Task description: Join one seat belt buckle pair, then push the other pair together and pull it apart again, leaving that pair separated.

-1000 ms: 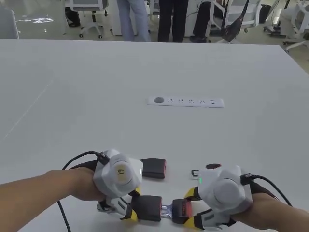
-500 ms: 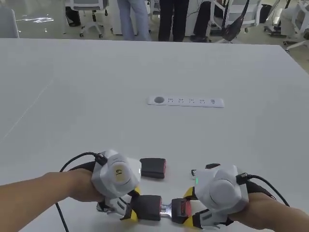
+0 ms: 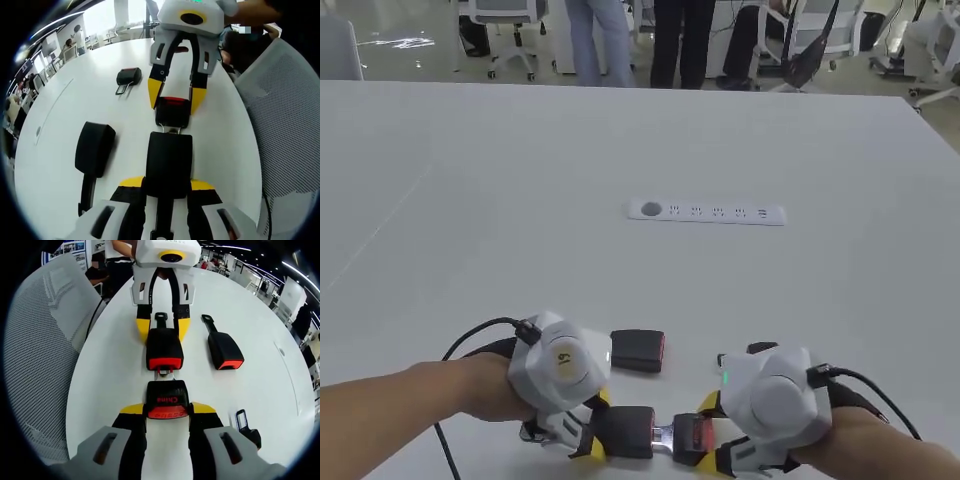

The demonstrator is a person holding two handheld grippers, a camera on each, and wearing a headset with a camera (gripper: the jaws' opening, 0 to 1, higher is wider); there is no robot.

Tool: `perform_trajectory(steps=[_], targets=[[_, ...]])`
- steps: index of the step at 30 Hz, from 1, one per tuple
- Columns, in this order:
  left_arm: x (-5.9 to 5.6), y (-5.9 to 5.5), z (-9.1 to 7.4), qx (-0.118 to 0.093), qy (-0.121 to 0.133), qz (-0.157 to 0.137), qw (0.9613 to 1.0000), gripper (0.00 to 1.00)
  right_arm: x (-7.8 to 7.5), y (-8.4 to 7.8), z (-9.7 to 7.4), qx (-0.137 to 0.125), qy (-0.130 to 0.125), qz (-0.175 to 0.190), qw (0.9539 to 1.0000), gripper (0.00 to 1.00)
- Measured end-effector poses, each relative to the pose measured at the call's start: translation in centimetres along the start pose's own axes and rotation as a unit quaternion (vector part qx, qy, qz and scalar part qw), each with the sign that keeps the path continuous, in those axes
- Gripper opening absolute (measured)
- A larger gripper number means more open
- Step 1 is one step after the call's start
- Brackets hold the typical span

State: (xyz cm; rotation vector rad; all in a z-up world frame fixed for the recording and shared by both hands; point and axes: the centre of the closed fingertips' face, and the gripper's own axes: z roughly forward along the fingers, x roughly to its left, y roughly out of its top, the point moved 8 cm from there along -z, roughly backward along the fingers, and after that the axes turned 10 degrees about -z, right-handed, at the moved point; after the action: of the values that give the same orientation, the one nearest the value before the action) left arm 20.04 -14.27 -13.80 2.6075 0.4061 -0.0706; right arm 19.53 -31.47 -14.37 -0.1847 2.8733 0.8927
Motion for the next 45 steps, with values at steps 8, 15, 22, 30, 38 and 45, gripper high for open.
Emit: perform_trajectory(steps=[8,15,22,30,38,45], targets=[[-0.1,0.1,0.0,0.001,0.0,0.001,1.0,0.31,0.0,0.3,0.1,0.004,0.002,0.001,1.0,0.29],[0.0,0.0,0.0,0.002,0.001,0.001,1.0,0.31,0.0,1.3,0.7,0.0,-0.002,0.008,1.0,0.29],[0.0,0.0,0.0,0.002,0.0,0.001,1.0,0.31,0.1,1.2,0.6,0.001,-0.001,0.009,1.0,0.29],[0.2,0.0,0.1,0.005,0.001,0.001,1.0,0.31,0.2,1.7,0.0,0.004,0.006,0.006,1.0,0.29],[0.1,0.1,0.1,0.008,0.001,0.005,1.0,0.31,0.0,1.3,0.8,0.007,0.002,0.003,1.0,0.29],[0.2,0.0,0.2,0.012,0.001,0.009,0.9999,0.31,-0.1,1.0,1.1,0.007,0.0,0.008,0.9999,0.29]])
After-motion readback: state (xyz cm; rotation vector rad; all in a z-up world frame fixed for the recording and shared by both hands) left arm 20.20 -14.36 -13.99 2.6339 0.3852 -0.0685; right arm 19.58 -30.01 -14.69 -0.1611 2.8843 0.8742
